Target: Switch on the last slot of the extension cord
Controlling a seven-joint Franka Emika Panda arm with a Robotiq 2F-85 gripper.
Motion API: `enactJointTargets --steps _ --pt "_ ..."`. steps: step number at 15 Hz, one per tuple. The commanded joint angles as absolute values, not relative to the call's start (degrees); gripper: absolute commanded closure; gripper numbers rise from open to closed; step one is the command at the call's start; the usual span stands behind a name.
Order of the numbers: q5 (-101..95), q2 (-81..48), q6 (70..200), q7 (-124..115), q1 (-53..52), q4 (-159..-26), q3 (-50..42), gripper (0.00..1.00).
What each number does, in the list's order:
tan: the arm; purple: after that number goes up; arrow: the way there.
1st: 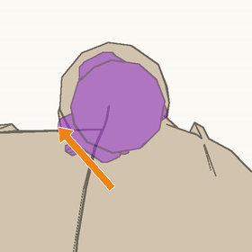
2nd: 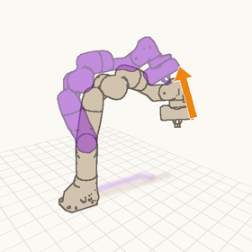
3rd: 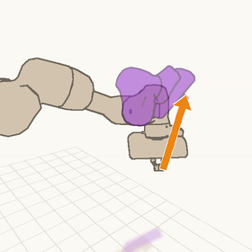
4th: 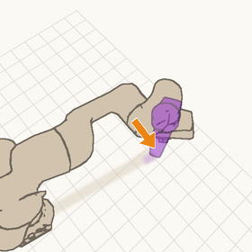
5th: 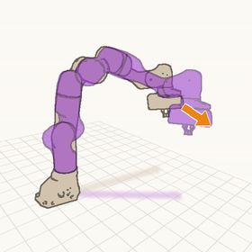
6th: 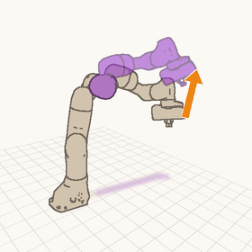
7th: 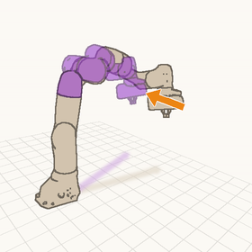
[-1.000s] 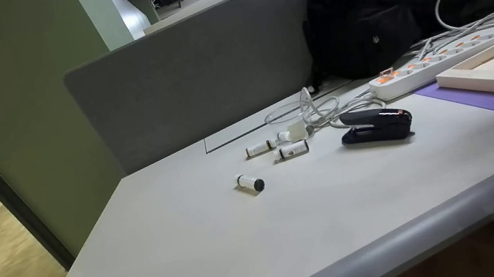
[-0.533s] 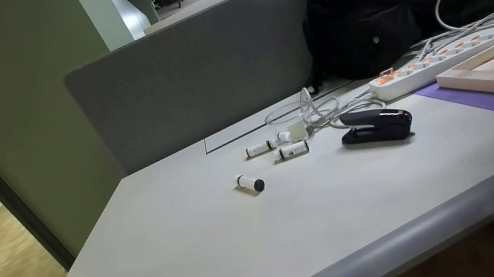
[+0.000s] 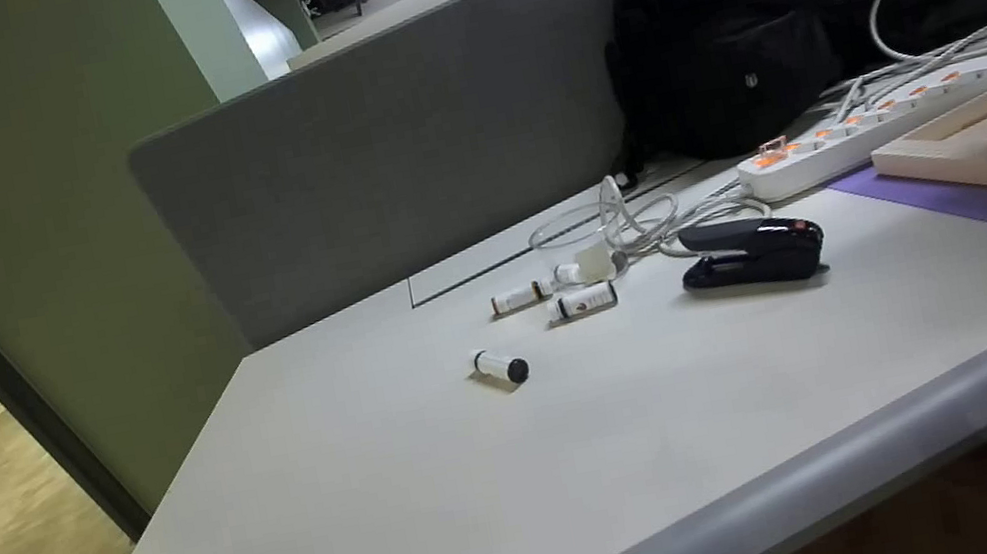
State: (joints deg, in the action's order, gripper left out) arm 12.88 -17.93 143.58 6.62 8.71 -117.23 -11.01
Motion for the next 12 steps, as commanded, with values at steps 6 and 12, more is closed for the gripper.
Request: enactJointTargets --steps 6,12 --pt "4.5 -26.5 145.4 -1.3 8.5 -115.3 -11.2 1.00" --pt "0.9 -29.8 147.1 -2.5 8.4 -113.5 -11.4 1.00"
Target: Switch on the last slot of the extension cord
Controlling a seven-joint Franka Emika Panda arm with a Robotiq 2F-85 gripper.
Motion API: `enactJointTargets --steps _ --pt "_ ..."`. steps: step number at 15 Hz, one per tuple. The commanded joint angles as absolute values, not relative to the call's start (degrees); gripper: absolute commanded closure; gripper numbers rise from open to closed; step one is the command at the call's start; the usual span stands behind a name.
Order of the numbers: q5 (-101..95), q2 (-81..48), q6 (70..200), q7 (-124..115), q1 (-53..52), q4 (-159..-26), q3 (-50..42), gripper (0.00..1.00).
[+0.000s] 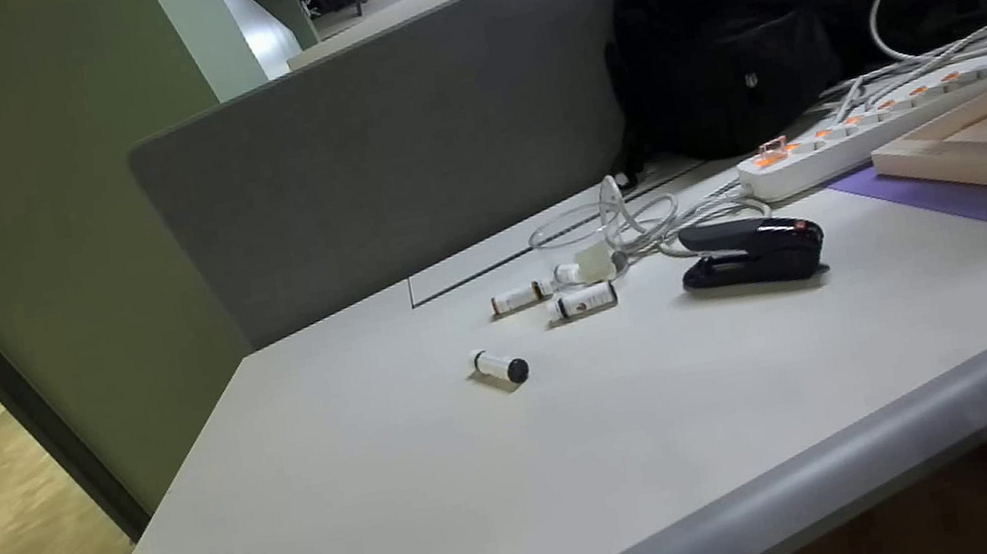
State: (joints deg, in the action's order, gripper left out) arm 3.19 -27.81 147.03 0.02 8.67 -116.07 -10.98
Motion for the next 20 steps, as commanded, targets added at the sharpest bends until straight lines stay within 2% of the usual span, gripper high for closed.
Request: enactJointTargets --steps 1,20 --pt "0.7 -30.3 147.6 -2.2 8.4 -113.2 -11.2 1.00" --pt "1.1 -38.4 146.7 -2.5 8.1 -107.3 -9.5 1.00"
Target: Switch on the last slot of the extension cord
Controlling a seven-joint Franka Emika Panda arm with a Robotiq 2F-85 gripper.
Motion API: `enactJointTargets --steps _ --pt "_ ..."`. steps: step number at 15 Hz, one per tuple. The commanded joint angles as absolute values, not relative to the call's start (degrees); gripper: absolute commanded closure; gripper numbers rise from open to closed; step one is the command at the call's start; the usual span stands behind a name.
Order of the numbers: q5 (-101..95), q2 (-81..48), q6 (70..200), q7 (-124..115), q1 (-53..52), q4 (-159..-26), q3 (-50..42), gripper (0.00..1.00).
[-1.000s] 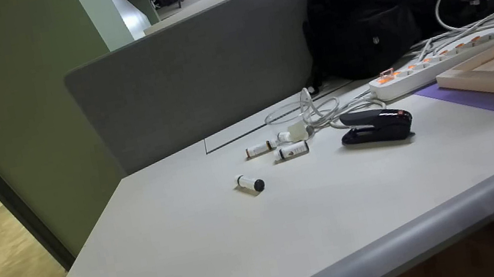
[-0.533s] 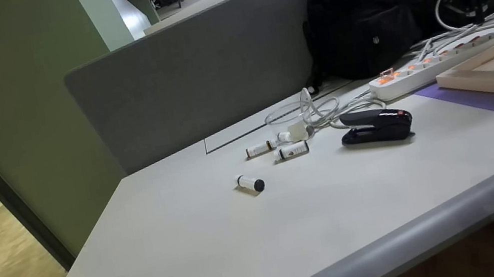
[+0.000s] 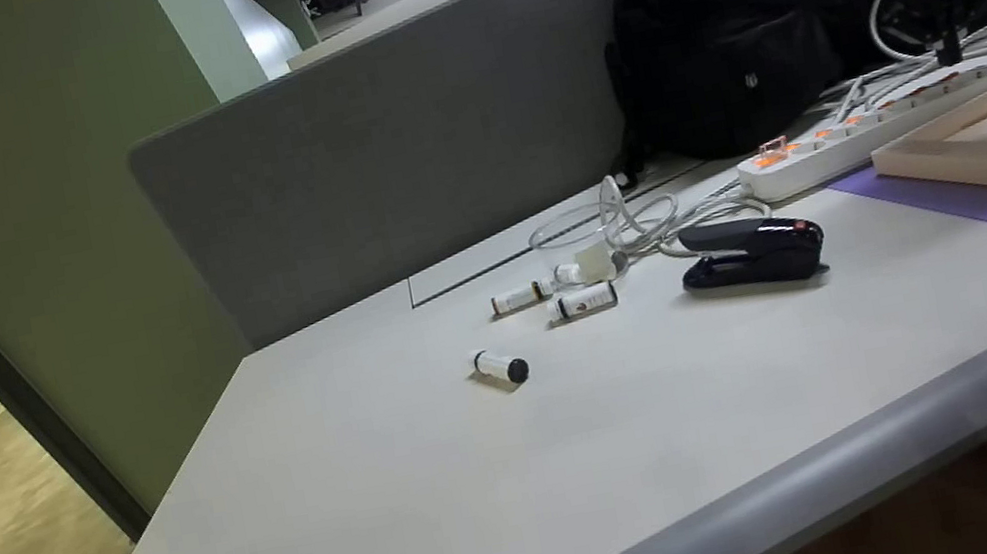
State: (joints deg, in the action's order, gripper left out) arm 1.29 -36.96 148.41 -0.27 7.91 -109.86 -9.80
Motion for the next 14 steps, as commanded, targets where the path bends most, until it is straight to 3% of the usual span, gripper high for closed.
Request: enactJointTargets --steps 1,14 --pt "1.1 -38.7 146.5 -2.5 8.1 -107.0 -9.4 1.00" --pt "0.5 -39.3 144.3 -5.9 6.6 -106.2 -10.5 1.00"
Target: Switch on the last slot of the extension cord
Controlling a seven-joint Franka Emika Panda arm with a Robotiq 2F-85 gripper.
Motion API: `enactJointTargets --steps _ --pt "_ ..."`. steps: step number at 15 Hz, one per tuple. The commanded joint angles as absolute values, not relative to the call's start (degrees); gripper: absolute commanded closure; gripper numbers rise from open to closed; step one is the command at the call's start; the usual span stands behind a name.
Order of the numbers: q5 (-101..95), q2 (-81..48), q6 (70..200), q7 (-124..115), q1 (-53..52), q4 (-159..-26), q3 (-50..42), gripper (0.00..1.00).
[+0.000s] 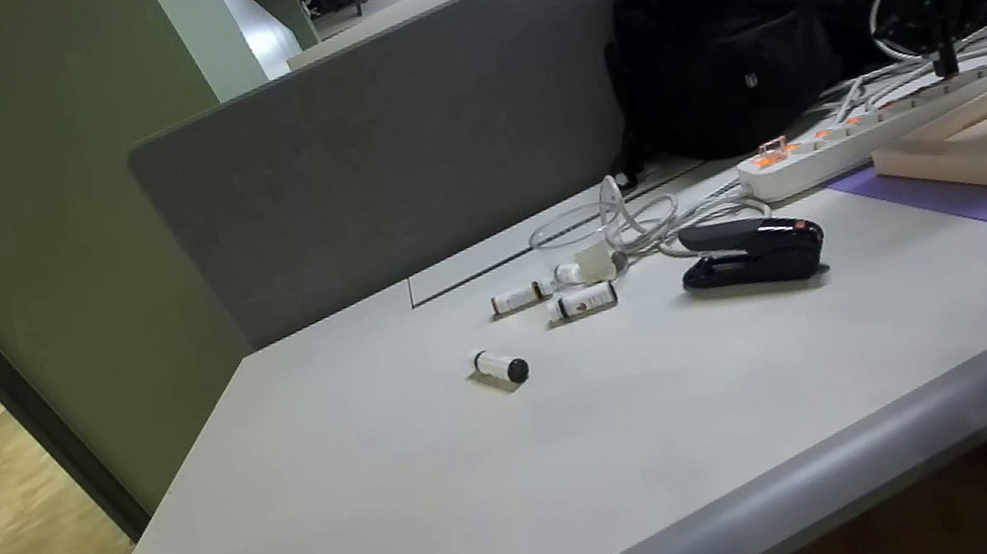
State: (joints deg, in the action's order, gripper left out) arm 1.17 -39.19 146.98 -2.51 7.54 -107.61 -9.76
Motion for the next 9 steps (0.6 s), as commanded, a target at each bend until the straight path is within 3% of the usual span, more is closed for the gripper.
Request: enactJointTargets --steps 1,9 --pt "0.7 -38.6 143.6 -6.2 6.6 -106.1 -10.5 1.00" --pt "0.6 -35.6 139.6 -7.9 6.1 -105.9 -10.3 1.00"
